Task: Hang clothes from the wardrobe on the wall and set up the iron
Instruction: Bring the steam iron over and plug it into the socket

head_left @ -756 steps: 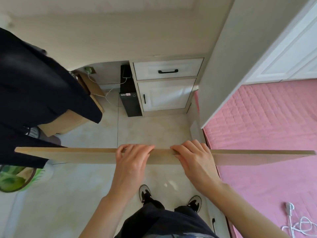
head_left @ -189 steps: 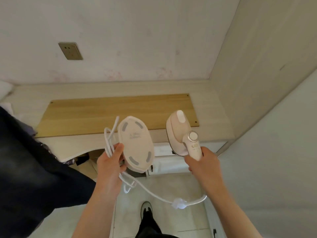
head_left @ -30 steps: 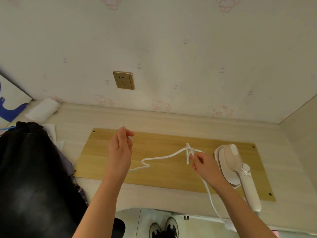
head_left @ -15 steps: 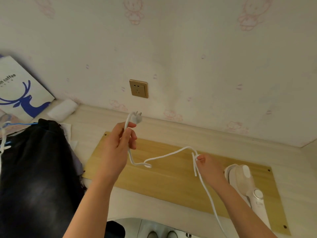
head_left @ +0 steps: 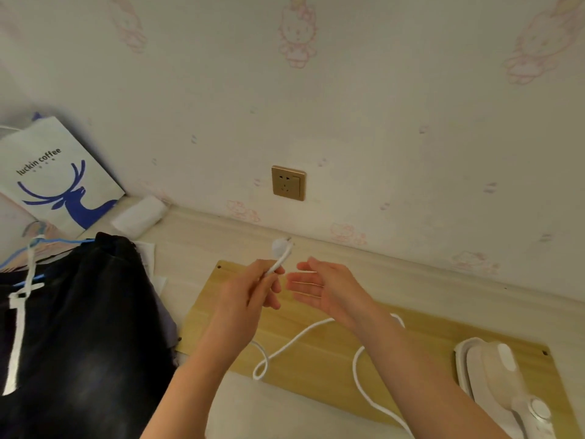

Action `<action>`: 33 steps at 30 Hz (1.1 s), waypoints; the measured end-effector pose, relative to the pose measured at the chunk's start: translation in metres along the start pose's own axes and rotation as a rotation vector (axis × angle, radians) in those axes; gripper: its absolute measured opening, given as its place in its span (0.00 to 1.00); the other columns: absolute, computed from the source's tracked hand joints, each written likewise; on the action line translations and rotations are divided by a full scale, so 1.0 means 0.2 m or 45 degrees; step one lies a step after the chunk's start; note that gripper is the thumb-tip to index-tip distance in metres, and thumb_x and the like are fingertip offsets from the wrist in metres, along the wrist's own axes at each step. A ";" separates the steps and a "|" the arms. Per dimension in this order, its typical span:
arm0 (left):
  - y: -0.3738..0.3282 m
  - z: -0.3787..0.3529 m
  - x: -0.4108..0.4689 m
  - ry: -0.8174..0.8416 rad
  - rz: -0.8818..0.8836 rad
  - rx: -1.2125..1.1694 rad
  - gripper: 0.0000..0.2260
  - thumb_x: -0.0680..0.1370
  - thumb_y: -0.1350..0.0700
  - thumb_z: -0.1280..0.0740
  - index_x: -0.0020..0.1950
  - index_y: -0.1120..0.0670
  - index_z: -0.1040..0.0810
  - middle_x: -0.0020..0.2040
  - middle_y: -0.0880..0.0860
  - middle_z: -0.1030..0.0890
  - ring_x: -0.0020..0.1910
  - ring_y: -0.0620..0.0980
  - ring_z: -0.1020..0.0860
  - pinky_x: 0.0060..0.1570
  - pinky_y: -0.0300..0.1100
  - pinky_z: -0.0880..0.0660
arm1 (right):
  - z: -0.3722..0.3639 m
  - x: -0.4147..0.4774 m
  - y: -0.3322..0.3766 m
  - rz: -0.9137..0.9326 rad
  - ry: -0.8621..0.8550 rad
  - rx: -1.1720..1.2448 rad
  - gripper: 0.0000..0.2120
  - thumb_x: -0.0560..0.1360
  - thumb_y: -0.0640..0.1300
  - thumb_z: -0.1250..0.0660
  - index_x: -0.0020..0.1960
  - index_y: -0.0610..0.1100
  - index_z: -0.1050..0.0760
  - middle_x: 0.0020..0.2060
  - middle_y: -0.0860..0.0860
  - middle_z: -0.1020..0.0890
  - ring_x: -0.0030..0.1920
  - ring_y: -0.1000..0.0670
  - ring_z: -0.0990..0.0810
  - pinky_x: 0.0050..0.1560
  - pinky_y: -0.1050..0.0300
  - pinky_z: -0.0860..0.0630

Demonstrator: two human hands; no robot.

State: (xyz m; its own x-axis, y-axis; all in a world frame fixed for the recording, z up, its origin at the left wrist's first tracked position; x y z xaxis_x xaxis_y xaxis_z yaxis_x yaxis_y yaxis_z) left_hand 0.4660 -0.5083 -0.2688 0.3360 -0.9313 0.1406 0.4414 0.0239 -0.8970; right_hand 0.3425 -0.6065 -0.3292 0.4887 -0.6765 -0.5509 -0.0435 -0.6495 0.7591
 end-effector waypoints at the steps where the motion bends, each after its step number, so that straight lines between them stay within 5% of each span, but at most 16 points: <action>1: 0.03 0.02 0.01 0.038 -0.032 0.096 0.11 0.80 0.62 0.40 0.48 0.48 0.22 0.38 0.47 0.21 0.33 0.46 0.21 0.39 0.42 0.23 | -0.04 0.02 0.01 -0.020 0.044 0.088 0.15 0.81 0.46 0.40 0.57 0.35 0.26 0.50 0.37 0.17 0.49 0.41 0.17 0.56 0.45 0.22; 8: 0.15 0.07 0.06 0.234 -0.219 0.380 0.16 0.80 0.56 0.39 0.40 0.35 0.27 0.37 0.39 0.25 0.34 0.44 0.26 0.34 0.32 0.32 | -0.19 0.18 0.06 -0.101 0.103 0.214 0.18 0.75 0.44 0.31 0.61 0.36 0.26 0.52 0.39 0.17 0.48 0.42 0.17 0.53 0.45 0.22; 10: 0.23 0.07 0.09 0.293 -0.181 0.434 0.10 0.79 0.53 0.39 0.47 0.37 0.23 0.37 0.41 0.25 0.36 0.42 0.26 0.35 0.39 0.29 | -0.20 0.22 0.08 -0.100 0.067 0.195 0.16 0.73 0.43 0.29 0.58 0.36 0.23 0.52 0.40 0.17 0.47 0.44 0.17 0.51 0.46 0.20; 14: 0.41 0.06 0.13 0.437 0.075 0.522 0.13 0.80 0.54 0.37 0.60 0.40 0.22 0.41 0.40 0.20 0.40 0.32 0.25 0.40 0.33 0.27 | -0.20 0.31 0.13 0.046 -0.035 0.089 0.11 0.74 0.33 0.33 0.56 0.35 0.23 0.50 0.42 0.16 0.44 0.48 0.18 0.47 0.52 0.21; 20: 0.50 0.03 0.27 0.428 0.447 -0.077 0.10 0.78 0.49 0.34 0.58 0.46 0.22 0.47 0.49 0.19 0.40 0.45 0.18 0.40 0.38 0.20 | -0.24 0.41 0.20 0.108 -0.039 0.019 0.09 0.77 0.34 0.36 0.56 0.35 0.22 0.50 0.45 0.15 0.46 0.51 0.18 0.48 0.56 0.23; 27: 0.49 0.12 0.63 -0.118 0.426 -0.403 0.09 0.80 0.58 0.36 0.59 0.54 0.22 0.52 0.50 0.18 0.48 0.46 0.18 0.47 0.39 0.20 | -0.24 0.55 0.24 0.145 -0.062 0.058 0.09 0.78 0.37 0.35 0.56 0.41 0.21 0.44 0.47 0.16 0.44 0.50 0.19 0.43 0.58 0.23; 33: 0.47 0.06 0.87 0.072 0.330 -0.506 0.14 0.80 0.58 0.37 0.65 0.50 0.23 0.57 0.43 0.19 0.56 0.39 0.21 0.54 0.39 0.22 | -0.22 0.67 0.29 0.156 -0.048 0.017 0.08 0.77 0.39 0.33 0.55 0.41 0.20 0.45 0.44 0.15 0.48 0.47 0.16 0.44 0.56 0.23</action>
State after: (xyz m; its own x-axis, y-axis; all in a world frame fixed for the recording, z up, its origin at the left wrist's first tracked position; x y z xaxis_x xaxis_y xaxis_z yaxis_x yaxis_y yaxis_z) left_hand 0.5770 -0.6643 -0.3234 0.3425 -0.9316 -0.1218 -0.0071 0.1271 -0.9919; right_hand 0.4439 -0.7196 -0.3426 0.4460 -0.7635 -0.4671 -0.1124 -0.5655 0.8171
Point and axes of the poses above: each hand's wrist, its own x-axis towards the middle knuckle, its own z-axis out of the back of the hand, y = z × x, the point moved 5 cm from there along x, towards the middle knuckle
